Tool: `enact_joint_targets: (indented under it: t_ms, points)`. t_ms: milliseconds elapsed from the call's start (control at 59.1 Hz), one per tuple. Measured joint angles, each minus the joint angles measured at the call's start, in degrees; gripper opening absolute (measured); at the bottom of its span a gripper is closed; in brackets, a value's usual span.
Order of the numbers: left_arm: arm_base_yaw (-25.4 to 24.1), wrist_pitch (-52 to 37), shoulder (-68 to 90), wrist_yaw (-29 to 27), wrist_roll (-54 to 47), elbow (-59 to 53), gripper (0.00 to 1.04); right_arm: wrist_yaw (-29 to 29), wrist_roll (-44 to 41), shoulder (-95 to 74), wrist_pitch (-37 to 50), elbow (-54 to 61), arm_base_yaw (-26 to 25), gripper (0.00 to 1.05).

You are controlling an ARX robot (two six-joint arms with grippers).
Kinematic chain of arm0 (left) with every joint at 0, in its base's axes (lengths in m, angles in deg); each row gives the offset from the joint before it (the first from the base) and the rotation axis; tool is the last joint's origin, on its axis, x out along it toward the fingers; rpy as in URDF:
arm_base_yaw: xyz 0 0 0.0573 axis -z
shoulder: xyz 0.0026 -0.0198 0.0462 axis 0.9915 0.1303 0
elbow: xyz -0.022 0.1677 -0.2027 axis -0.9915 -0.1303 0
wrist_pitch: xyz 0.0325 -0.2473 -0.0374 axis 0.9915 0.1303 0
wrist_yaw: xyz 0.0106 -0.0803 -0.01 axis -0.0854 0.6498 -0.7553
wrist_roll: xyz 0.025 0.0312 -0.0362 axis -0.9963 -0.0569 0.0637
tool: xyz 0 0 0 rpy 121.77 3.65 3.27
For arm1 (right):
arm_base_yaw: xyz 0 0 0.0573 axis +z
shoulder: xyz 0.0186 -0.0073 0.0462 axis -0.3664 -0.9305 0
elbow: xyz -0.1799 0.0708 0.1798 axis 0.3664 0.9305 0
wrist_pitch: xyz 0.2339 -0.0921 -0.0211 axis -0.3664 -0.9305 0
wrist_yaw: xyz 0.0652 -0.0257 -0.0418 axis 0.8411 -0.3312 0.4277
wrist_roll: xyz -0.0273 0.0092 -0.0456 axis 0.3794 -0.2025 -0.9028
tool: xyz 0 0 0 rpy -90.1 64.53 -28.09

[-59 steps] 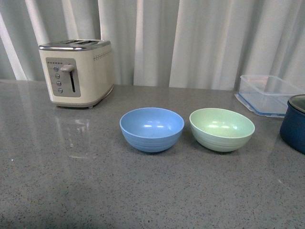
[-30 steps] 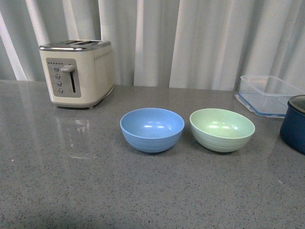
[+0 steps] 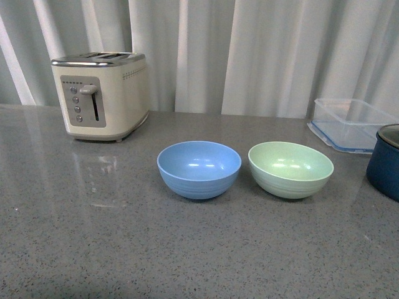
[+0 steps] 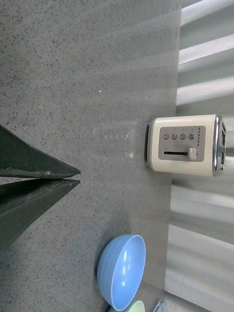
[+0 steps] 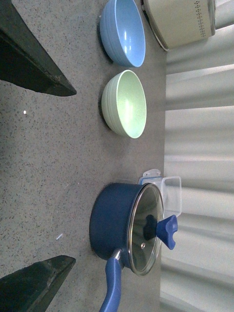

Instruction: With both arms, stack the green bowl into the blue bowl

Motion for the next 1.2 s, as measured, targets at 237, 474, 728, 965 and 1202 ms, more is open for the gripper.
enact_joint_targets:
  t_ms: [237,474,728,965,1202]
  points:
    - [0.0,5.6,-5.7,0.0,0.0,0.0,0.04,0.0,0.0,0.0,0.0,0.0,0.0,0.95]
    - [0.0,9.7,-9.8,0.0,0.0,0.0,0.04,0.0,0.0,0.0,0.0,0.0,0.0,0.95]
    - [0.0,19.2,-17.6,0.0,0.0,0.0,0.04,0.0,0.0,0.0,0.0,0.0,0.0,0.95]
    - [0.0,22.6,-22.3,0.0,0.0,0.0,0.04,0.0,0.0,0.0,0.0,0.0,0.0,0.95]
    - [0.0,22.6,-22.4,0.0,0.0,0.0,0.3,0.0,0.0,0.0,0.0,0.0,0.0,0.95]
